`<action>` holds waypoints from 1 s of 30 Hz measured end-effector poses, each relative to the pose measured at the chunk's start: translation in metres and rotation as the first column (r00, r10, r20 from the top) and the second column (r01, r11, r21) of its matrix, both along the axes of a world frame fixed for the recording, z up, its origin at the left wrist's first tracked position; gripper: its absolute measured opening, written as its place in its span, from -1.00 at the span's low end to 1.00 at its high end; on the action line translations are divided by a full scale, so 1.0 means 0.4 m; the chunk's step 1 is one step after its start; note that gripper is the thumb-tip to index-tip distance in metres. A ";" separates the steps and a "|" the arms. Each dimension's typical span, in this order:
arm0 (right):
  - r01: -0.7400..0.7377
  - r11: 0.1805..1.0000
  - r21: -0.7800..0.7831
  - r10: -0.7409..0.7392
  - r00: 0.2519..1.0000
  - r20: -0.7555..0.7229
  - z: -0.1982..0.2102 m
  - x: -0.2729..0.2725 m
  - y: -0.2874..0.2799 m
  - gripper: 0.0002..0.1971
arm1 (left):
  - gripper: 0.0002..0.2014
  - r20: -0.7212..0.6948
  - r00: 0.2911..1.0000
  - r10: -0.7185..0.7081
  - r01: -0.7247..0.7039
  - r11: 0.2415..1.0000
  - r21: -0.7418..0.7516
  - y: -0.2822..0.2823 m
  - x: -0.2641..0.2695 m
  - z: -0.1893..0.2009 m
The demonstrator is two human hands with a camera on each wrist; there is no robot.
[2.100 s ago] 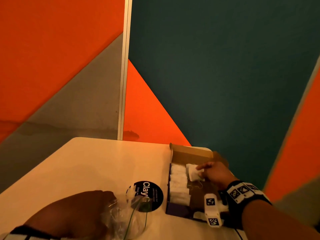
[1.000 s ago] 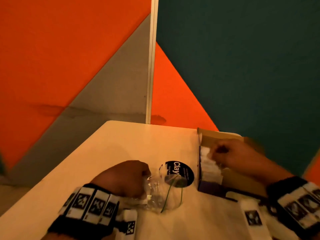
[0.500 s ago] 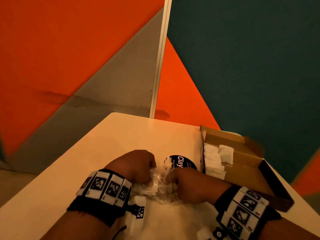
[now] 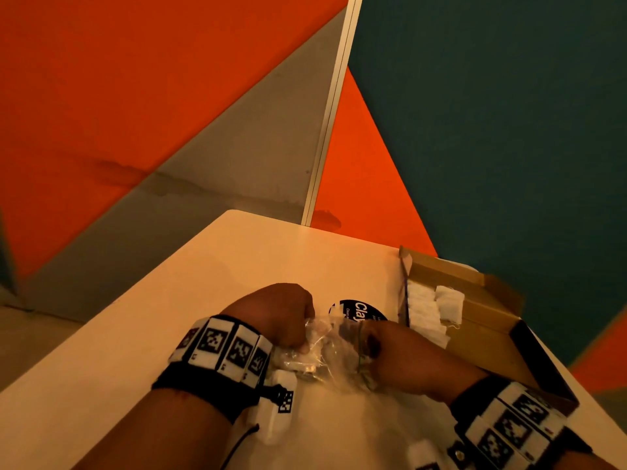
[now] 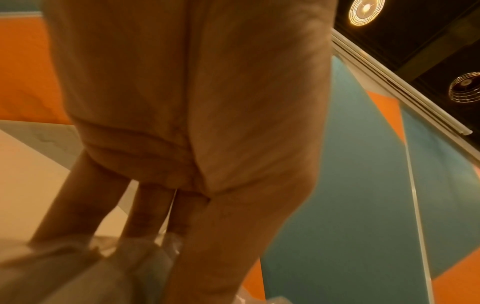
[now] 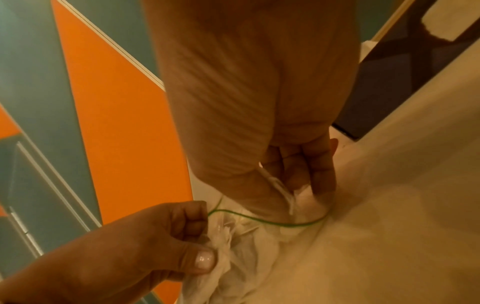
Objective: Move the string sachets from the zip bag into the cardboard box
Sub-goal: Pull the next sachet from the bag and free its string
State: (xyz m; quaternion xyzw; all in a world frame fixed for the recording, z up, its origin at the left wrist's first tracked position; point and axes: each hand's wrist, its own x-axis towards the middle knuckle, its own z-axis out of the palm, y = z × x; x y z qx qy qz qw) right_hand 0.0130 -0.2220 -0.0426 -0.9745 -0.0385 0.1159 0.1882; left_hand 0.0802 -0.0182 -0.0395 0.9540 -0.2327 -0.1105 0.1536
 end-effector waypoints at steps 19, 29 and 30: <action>-0.093 0.994 0.064 0.097 0.994 -0.057 -0.049 0.036 0.031 -0.68 | -0.42 -0.012 1.000 -0.016 0.016 1.000 -0.017 -0.001 -0.003 -0.001; -0.042 0.986 0.161 0.055 0.996 -0.076 -0.021 0.005 0.035 -0.78 | -0.44 -0.018 1.000 -0.014 0.014 1.000 -0.012 -0.005 0.000 -0.005; -0.013 0.985 0.172 0.024 0.998 -0.065 -0.020 0.003 0.033 -0.78 | -0.44 -0.016 1.000 -0.013 0.013 1.000 -0.012 -0.005 0.000 -0.006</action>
